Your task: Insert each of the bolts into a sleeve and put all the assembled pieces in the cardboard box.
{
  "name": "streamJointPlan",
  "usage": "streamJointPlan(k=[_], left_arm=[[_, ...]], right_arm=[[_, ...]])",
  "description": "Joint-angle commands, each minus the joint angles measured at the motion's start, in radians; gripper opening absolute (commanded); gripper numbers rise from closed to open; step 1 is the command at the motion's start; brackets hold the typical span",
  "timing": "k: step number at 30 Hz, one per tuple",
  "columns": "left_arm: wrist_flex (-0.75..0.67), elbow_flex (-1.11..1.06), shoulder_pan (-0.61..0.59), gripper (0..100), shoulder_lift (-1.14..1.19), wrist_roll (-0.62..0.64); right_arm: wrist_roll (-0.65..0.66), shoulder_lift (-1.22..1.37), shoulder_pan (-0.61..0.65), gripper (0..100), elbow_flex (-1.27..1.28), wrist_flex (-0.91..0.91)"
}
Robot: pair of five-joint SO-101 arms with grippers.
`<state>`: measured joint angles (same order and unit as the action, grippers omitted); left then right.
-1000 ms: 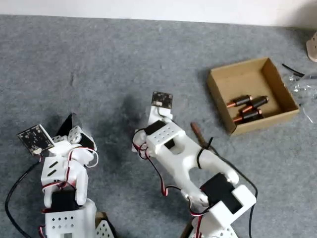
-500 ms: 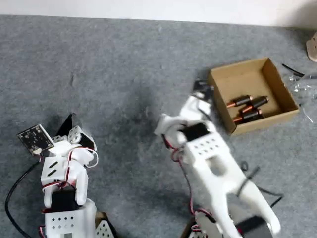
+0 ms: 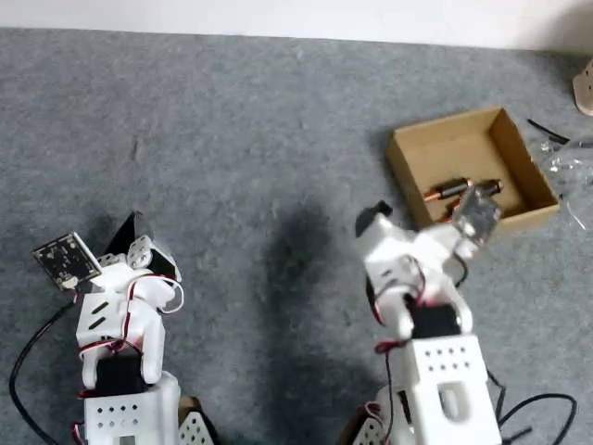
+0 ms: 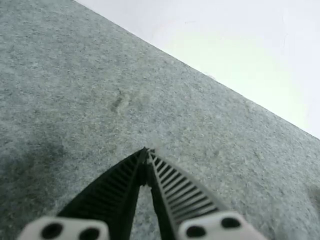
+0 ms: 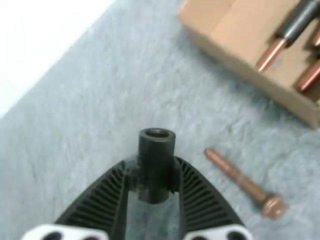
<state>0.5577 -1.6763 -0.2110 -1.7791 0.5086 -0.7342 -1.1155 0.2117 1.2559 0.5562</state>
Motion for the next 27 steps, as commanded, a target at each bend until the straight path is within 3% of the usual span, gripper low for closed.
streamJointPlan(k=[1,10,13,16,23,27], left_arm=[[-0.026,-0.022,0.015,1,0.005,-0.006],[-0.025,-0.022,0.016,1,0.005,-0.034],[-0.025,-0.007,0.054,1,0.002,-0.235],[0.034,0.065,0.185,1,0.007,-0.439],[0.315,0.332,0.412,1,0.013,-0.612],[0.347,0.421,0.538,1,0.182,-0.839]], right_arm=[[0.014,-0.162,-0.081,0.4,0.071,-0.058],[0.012,-0.593,-0.263,0.4,0.337,-0.051],[0.008,-0.740,-0.344,0.4,0.429,-0.001],[0.005,-0.702,-0.418,0.4,0.437,0.058],[0.005,-0.693,-0.549,0.4,0.424,0.062],[0.005,-0.693,-0.564,0.4,0.424,0.062]])
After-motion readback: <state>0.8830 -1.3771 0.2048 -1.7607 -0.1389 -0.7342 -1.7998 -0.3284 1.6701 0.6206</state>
